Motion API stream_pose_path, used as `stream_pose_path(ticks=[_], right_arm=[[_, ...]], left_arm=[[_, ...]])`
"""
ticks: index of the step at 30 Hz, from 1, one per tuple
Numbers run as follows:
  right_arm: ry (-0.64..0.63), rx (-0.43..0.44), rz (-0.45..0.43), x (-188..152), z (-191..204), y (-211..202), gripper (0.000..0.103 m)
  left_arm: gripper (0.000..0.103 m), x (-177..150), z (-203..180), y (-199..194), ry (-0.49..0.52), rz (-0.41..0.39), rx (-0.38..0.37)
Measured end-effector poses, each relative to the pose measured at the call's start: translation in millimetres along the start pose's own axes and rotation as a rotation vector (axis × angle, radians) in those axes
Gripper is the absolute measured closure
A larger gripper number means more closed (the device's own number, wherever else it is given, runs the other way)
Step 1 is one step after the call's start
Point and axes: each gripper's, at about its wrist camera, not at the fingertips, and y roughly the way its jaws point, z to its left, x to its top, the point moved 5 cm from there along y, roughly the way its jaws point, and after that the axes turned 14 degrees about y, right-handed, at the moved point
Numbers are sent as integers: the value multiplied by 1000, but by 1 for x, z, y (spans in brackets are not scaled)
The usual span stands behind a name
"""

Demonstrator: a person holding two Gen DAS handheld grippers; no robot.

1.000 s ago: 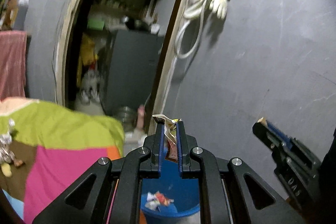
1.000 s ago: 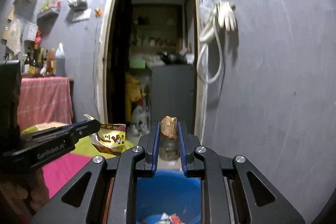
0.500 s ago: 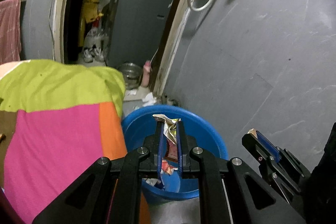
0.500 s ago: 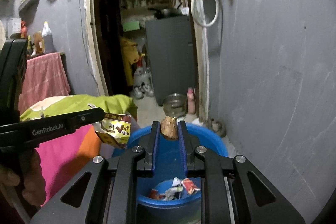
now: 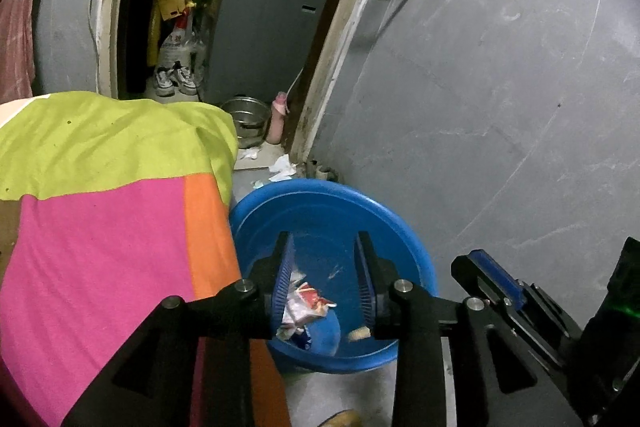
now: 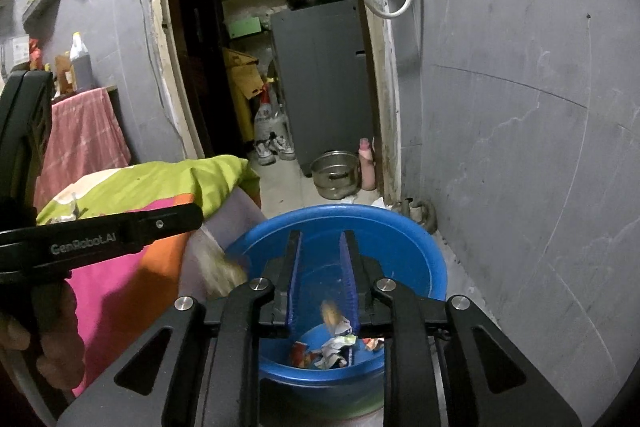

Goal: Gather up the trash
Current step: 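Open both grippers to drop the wrapper and chunk into the basin, then move both grippers back over the remaining trash on the blanket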

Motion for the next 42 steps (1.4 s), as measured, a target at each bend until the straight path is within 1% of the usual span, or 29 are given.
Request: stream_pose_path(ticks=[4,7,8,9,10,11,14,15,16,17,18,20,22,24,25,28,30,31,33,34,35,39,42], right_arm=[[-10,-1,-27,6,5,-8,85],[-25,1,-64,16,13,-20,85],[-29,2,-77,19,16,-25,83],[-36,6,-101,23,20,-32,75],[-41,8,-117,26,24,-37,70],[-50,17,-147,31,30,-45,69],[-72,34,-204,41,47,-63,69],[-78,43,-221,44,54,-68,66],[-84,55,-243,47,61,-75,64],[-88,64,-261,48,66,-81,57],[-91,76,-281,50,73,-87,50],[-94,106,-319,55,87,-99,49],[-99,121,-348,58,99,-109,43],[-101,141,-384,61,112,-119,27],[-105,152,-402,61,119,-125,25],[-110,181,-427,62,139,-137,22],[-109,199,-436,60,149,-143,15],[-112,209,-442,59,156,-146,13],[-118,222,-452,57,166,-151,3],[-117,231,-457,55,172,-154,1],[-118,238,-458,54,177,-156,0],[-128,262,-461,45,196,-161,0],[-134,276,-460,38,208,-164,0]], left_arm=[[77,7,5,-14,-21,-30,-4],[76,16,10,-34,-24,-85,12],[75,19,12,-42,-22,-105,19],[73,22,13,-50,-19,-123,25],[70,24,15,-58,-18,-143,33],[67,27,18,-69,-18,-170,41],[64,34,24,-98,-3,-229,69],[61,35,26,-107,3,-245,78],[54,36,29,-119,10,-269,90],[48,37,32,-130,13,-293,103],[48,38,35,-140,15,-315,115],[48,40,44,-164,22,-358,145],[47,40,52,-183,34,-384,175],[34,38,61,-202,35,-412,209],[24,35,66,-212,27,-433,224],[22,28,79,-241,10,-483,253],[22,23,87,-257,14,-497,276],[20,20,91,-265,14,-508,287],[10,12,97,-281,9,-525,305],[6,8,101,-288,-2,-538,315],[6,4,105,-296,-12,-553,321],[6,-11,113,-317,-4,-564,354],[3,-21,121,-330,-8,-577,380]])
